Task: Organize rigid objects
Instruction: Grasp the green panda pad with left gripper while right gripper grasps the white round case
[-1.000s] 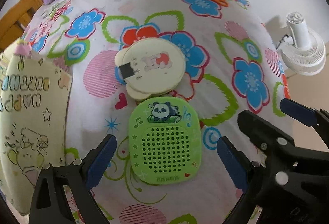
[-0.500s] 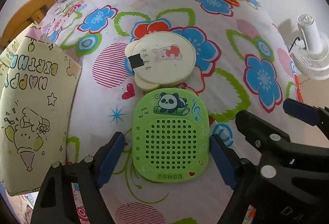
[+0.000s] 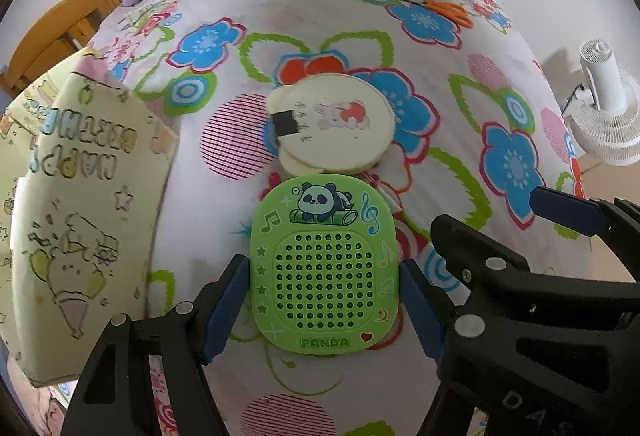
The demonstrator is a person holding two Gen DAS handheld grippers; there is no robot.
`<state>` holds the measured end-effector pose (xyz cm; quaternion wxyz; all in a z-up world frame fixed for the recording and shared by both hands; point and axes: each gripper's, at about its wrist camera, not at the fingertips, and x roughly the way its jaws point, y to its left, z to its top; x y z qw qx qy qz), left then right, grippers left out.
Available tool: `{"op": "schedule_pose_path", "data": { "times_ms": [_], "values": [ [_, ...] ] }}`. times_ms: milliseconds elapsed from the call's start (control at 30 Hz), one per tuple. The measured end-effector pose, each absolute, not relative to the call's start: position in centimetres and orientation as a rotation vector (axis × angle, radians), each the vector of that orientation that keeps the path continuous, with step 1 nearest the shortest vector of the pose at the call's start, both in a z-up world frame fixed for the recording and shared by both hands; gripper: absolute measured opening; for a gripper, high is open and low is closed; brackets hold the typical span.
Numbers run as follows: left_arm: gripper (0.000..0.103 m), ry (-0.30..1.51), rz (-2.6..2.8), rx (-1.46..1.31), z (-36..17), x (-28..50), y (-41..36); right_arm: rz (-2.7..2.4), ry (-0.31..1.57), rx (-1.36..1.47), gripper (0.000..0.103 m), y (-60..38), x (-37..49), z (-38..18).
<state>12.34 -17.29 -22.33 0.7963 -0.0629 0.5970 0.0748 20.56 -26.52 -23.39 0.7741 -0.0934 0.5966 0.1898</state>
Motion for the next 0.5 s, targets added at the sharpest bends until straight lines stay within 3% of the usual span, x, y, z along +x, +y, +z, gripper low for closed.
{"op": "schedule_pose_path", "data": {
  "times_ms": [500],
  "values": [
    [0.077,1.292,0.199,-0.162,-22.4,13.6,-14.4,0.538,1.276,-0.243,0.082,-21.7,23.3,-23.7]
  ]
}}
